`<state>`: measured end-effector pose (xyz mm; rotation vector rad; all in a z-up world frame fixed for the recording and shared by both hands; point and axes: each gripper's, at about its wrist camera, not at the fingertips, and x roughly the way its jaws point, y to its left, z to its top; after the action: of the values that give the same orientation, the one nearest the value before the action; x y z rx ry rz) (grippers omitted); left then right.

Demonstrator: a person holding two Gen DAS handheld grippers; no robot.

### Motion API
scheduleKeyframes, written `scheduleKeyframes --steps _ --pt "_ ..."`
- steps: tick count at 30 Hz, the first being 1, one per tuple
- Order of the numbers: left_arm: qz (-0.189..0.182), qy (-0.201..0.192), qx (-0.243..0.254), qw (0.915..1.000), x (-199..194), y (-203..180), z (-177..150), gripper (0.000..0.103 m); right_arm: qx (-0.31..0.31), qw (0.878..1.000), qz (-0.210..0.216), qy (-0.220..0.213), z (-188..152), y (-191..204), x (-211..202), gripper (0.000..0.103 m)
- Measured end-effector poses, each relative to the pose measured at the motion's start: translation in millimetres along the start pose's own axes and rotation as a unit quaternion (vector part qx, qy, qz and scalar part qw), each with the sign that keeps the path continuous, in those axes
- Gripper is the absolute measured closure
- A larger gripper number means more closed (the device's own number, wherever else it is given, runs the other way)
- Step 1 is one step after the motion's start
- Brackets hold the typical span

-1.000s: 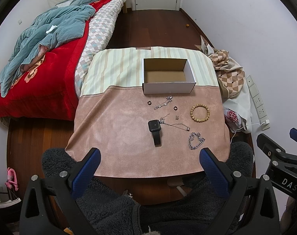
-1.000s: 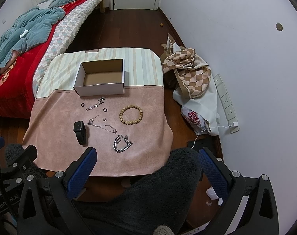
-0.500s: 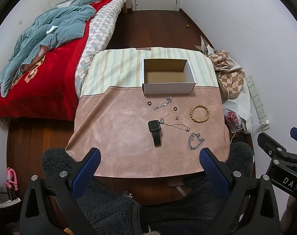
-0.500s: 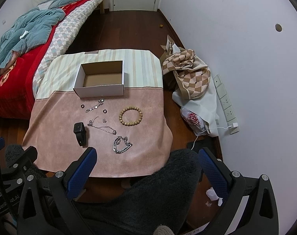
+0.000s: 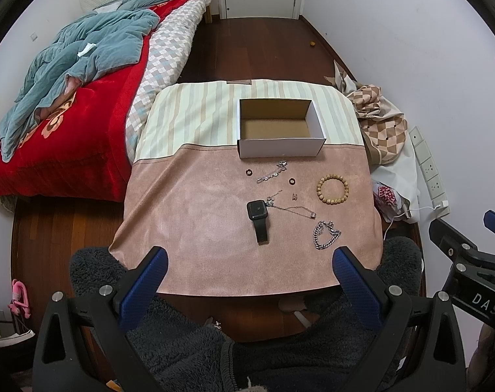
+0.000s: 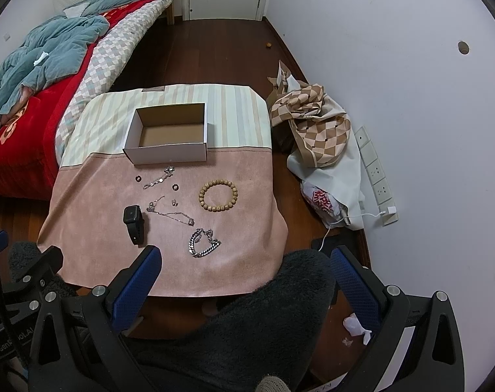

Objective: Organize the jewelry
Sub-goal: 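Grasp the black smartwatch with the left gripper while the right gripper grasps the wooden bead bracelet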

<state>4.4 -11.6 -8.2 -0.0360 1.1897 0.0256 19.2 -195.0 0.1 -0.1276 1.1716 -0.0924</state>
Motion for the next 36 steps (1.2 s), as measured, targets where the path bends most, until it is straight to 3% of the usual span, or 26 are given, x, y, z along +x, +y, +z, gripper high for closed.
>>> scheduleKeyframes --steps 4,10,21,28,36 --pt "0.002 -0.005 0.0 1.0 0 1 0 0.0 0.005 1.0 0.001 -0.003 2 -2 -1 0.0" --pt "0.037 -0.02 -0.008 0.9991 27 5 17 0.0 0.035 0.999 -0.009 -0.007 14 -17 22 0.0" --pt "0.091 0.039 -0.002 0.9951 139 10 25 0.0 0.061 0.996 -0.014 0.061 31 -29 156 0.0" --pt "0.072 0.107 -0.012 0.9916 198 3 11 0.001 0.047 0.994 -0.02 0.093 28 -24 224 0.0" --pt "0.041 0.128 -0.013 0.9908 231 -14 11 0.001 0.041 0.992 -0.016 0.118 27 -19 264 0.0"
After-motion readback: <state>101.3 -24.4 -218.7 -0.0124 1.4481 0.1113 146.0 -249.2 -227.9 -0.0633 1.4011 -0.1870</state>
